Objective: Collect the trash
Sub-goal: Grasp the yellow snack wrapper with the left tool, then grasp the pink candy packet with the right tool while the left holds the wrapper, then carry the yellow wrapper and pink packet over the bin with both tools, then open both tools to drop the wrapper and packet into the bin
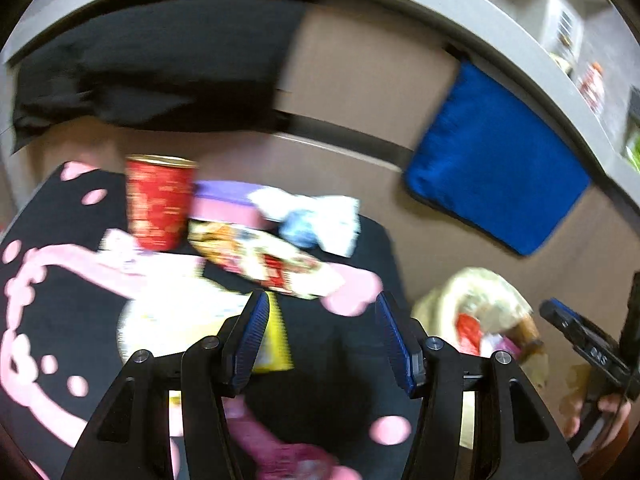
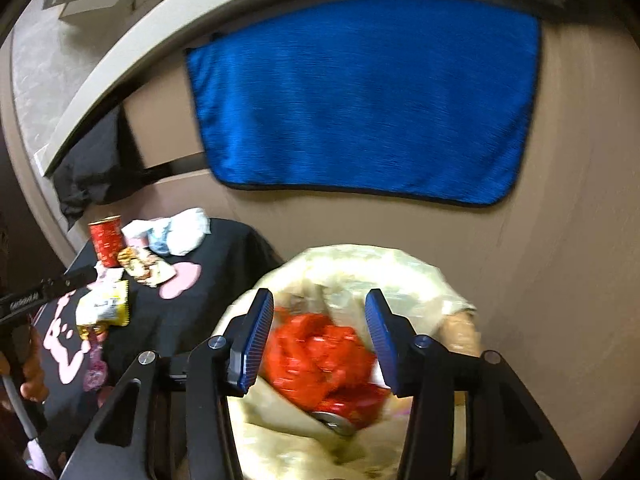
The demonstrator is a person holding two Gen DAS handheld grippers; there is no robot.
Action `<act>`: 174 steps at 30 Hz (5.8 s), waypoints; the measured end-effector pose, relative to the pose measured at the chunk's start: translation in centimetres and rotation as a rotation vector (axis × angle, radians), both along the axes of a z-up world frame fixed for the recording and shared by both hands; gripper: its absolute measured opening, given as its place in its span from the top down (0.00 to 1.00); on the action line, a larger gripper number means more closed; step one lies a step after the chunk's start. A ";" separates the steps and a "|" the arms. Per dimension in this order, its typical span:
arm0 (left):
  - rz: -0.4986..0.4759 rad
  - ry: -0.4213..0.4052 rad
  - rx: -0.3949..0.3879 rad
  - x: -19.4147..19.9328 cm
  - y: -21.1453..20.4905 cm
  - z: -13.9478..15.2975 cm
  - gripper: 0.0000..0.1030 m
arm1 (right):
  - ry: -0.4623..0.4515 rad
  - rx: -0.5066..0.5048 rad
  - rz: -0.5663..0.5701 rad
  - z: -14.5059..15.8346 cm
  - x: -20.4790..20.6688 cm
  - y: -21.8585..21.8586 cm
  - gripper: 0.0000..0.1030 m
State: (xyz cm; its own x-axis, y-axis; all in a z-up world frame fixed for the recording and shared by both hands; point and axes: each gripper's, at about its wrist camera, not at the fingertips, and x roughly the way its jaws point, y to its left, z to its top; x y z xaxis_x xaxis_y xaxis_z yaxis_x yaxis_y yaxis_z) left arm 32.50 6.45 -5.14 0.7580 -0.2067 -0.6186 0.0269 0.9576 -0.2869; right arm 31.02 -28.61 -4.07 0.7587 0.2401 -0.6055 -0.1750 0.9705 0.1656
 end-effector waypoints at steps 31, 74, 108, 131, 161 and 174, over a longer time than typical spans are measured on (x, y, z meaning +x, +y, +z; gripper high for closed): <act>-0.113 0.150 -0.006 1.9 7.4 -6.2 0.46 | 0.093 -0.019 0.196 -2.1 -3.3 11.8 0.56; 0.131 0.156 -0.109 -11.5 16.7 -6.1 0.73 | 0.166 -0.203 0.561 -7.2 -5.8 24.7 0.68; 0.103 -0.282 0.102 -11.1 8.8 9.5 0.73 | -0.149 -0.119 0.393 6.6 -6.7 19.5 0.69; -0.115 -0.393 0.057 -9.0 -4.7 13.9 0.73 | -0.290 -0.112 0.138 11.9 -7.2 7.1 0.69; -0.311 -0.089 -0.013 0.4 -17.5 3.8 0.73 | -0.128 -0.054 -0.085 4.8 -4.2 -5.2 0.69; -0.333 0.006 0.007 2.2 -19.2 0.1 0.73 | -0.055 -0.024 -0.090 1.6 -2.8 -6.3 0.69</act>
